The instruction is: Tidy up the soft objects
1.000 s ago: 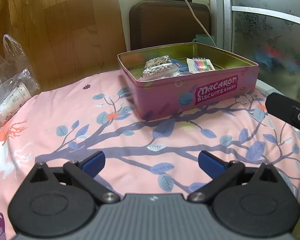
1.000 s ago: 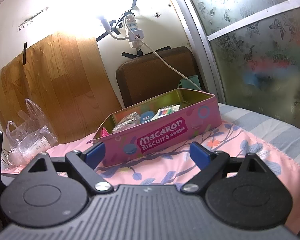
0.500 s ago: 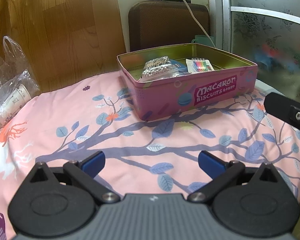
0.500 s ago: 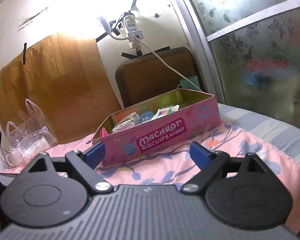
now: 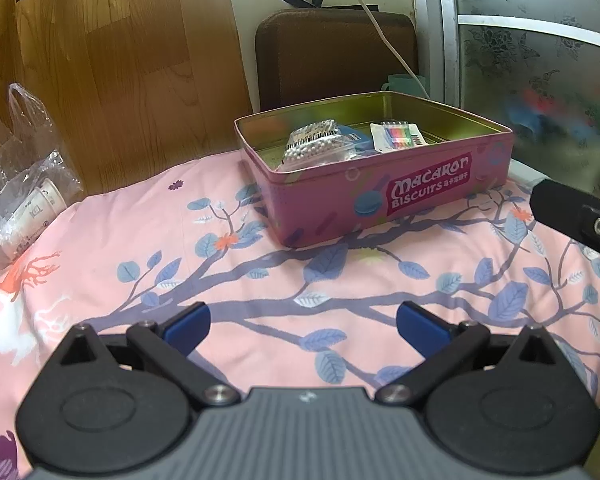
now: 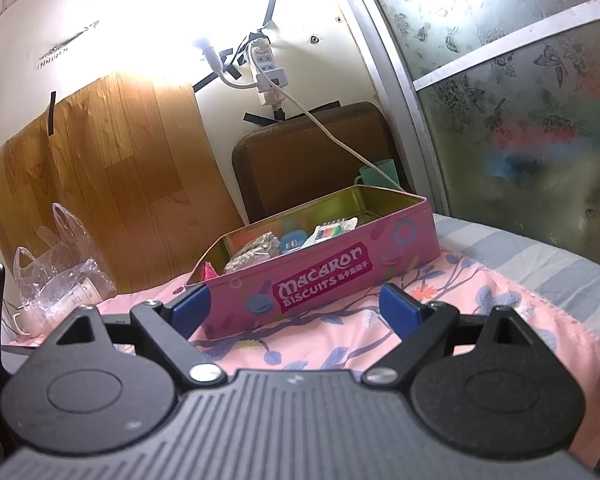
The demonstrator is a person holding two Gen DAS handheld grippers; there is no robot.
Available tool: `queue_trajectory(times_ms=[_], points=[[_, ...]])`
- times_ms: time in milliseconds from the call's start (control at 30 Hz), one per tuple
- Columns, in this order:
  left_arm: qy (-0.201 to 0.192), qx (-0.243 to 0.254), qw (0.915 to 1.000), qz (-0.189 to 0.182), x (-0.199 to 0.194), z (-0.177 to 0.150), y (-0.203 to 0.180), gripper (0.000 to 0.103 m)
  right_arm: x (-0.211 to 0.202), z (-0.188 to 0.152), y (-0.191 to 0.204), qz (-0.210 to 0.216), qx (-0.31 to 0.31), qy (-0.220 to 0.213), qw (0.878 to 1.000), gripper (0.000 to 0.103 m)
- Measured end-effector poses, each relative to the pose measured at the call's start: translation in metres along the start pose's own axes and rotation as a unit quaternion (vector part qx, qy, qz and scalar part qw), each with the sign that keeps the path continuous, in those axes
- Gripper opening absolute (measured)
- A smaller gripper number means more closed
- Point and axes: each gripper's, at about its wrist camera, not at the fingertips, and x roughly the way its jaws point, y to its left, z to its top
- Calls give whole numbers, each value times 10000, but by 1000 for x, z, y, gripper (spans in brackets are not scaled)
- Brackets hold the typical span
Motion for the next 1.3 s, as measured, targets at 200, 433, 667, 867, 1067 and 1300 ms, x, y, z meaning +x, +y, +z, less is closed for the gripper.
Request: queue_trajectory(times_ms=[200,433,667,867,1067,1300], points=[[-27,38,10000,24,-1,0,-1,103,-1,1,-1,14,16,-22,10000,93],[-63,54,10000,47,-3,0,-2,103,-2,1,-3,32,9,-47,10000,93],[-95,32,9999,70,-3,1,-2,103,-2,1,-4,49,6,-40,10000,93],[-107,17,9999,83,-2,2,-1,103,-5,-1,-3,81,-40,-74,9999,93],[-127,11,9999,105,-2,3,-1,103,-6,-1,-1,77,-76,-118,9999,93],[-142,-5,9998,145,-2,3,0,103,-5,-1,-1,80,-84,-113,9999,93]])
